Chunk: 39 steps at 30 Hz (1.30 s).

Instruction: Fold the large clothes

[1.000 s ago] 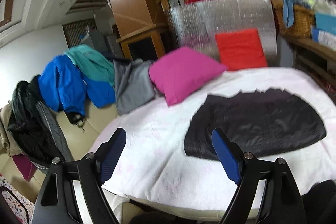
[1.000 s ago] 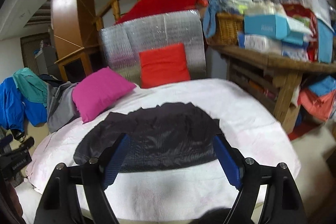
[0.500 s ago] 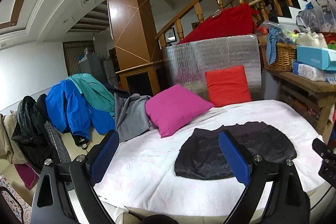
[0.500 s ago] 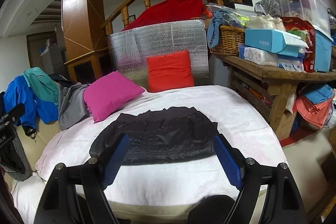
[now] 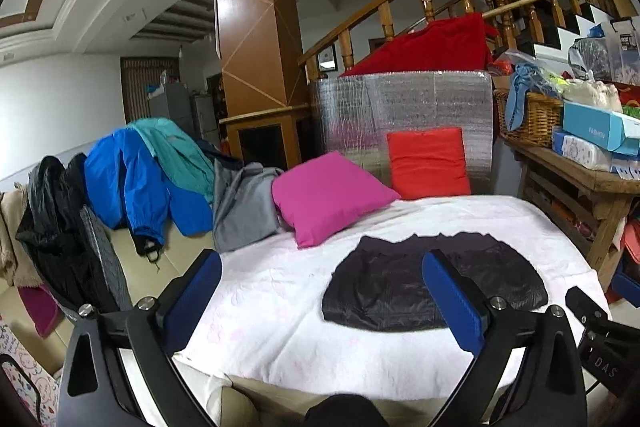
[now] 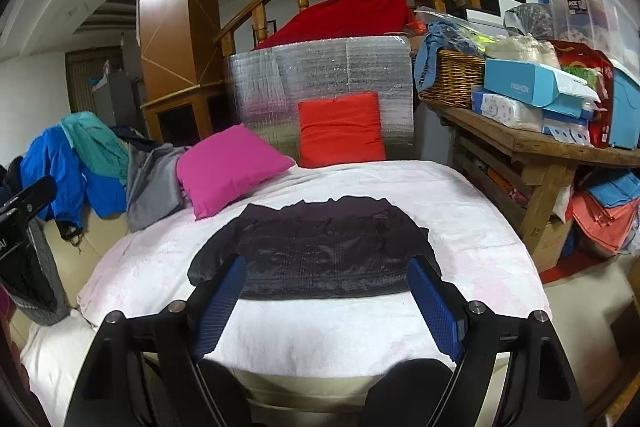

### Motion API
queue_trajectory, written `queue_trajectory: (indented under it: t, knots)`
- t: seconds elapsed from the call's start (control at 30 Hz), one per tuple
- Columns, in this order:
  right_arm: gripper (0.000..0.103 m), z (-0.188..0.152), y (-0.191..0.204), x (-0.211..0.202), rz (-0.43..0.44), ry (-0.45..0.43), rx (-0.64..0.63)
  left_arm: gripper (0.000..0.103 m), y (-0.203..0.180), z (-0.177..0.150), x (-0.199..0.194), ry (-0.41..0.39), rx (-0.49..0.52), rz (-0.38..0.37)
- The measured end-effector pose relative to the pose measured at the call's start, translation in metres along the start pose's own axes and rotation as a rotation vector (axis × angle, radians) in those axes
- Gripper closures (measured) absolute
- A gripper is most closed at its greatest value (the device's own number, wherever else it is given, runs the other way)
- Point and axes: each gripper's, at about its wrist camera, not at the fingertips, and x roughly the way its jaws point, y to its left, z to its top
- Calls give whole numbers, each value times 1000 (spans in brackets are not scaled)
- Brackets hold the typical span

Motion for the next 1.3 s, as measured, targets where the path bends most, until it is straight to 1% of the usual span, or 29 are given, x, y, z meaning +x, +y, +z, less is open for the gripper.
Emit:
queue_trajectory:
  t: [0.13,0.2,0.27,0.4,0.53,0.73,0.97,1.17,1.3]
  knots:
    - [18,-4,0,1,4,16,19,3,-1,-9,-1,29,7,0]
    - [18,-4,1,-2,2,7,21,3,-1,-12,-4,33,13,-1]
    - [18,-2,5,-6,14,-1,18,3,-1,-14,-9,27,25,3]
    - [18,0,10,-17,6,-33,1,3,3,-14,-20,4,30,1]
    - [18,2,11,-25,9,-48,17,3,10,-14,-29,-12,36,4]
    - [18,5,27,-33,3,-64,-13,3,27,-16,-33,-17,20,15]
    - [18,8,45,-43,-5,-93,-23,2,54,-21,-34,-23,-23,29]
    - [18,12,59,-47,-10,-117,-32,2,77,-30,-28,-13,-61,40]
    - [18,20,71,-42,-18,-122,-51,2,97,-38,-21,-6,-98,54]
